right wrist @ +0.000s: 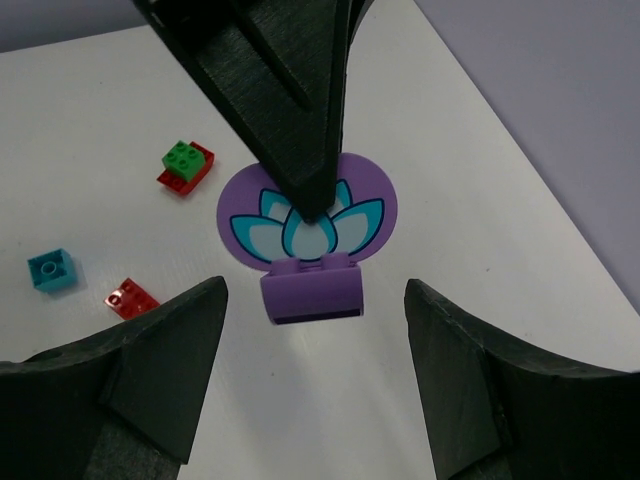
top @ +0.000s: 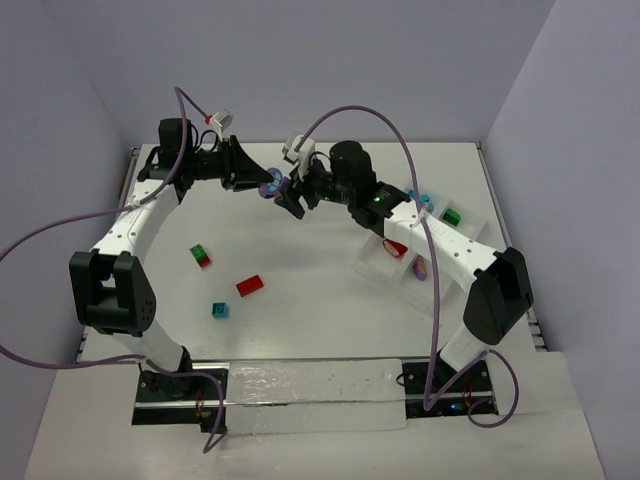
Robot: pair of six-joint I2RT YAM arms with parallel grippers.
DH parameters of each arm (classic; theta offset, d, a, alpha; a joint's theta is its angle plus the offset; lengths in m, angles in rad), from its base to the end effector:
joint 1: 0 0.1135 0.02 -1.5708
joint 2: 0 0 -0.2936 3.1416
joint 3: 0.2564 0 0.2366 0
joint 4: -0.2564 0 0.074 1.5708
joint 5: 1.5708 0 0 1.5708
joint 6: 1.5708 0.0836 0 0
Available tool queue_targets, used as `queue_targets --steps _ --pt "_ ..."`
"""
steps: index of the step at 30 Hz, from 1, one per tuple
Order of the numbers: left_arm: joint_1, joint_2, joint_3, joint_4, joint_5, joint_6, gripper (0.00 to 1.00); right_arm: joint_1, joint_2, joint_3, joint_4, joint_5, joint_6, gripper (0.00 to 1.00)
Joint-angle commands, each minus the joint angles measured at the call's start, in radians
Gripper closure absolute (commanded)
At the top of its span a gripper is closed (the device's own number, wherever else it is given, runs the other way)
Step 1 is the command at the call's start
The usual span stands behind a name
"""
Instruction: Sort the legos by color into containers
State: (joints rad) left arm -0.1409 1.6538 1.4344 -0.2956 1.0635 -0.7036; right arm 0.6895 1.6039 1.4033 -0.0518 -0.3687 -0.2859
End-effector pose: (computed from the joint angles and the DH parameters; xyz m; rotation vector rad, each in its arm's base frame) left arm 0.3665 -0.1258 0.3584 0.1070 2.1785 -1.6001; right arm 0.2996 0.2860 0.3822 -1.0917 1.4936 0.6188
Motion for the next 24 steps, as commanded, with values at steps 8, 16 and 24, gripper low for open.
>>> queue_targets --steps 8,16,24 --pt "-0.006 -0.057 0.003 0.023 0.026 0.008 1.00 0.004 0.048 0.069 0.092 0.030 0.014 0.50" --pt "-0.006 -0.049 0.026 -0.013 0.006 0.033 1.00 0.005 0.022 0.021 0.102 0.056 0.019 1.00" --pt "0.023 -0.069 0.026 -0.022 -0.005 0.049 1.00 -0.006 -0.088 -0.147 0.106 0.079 0.030 1.00"
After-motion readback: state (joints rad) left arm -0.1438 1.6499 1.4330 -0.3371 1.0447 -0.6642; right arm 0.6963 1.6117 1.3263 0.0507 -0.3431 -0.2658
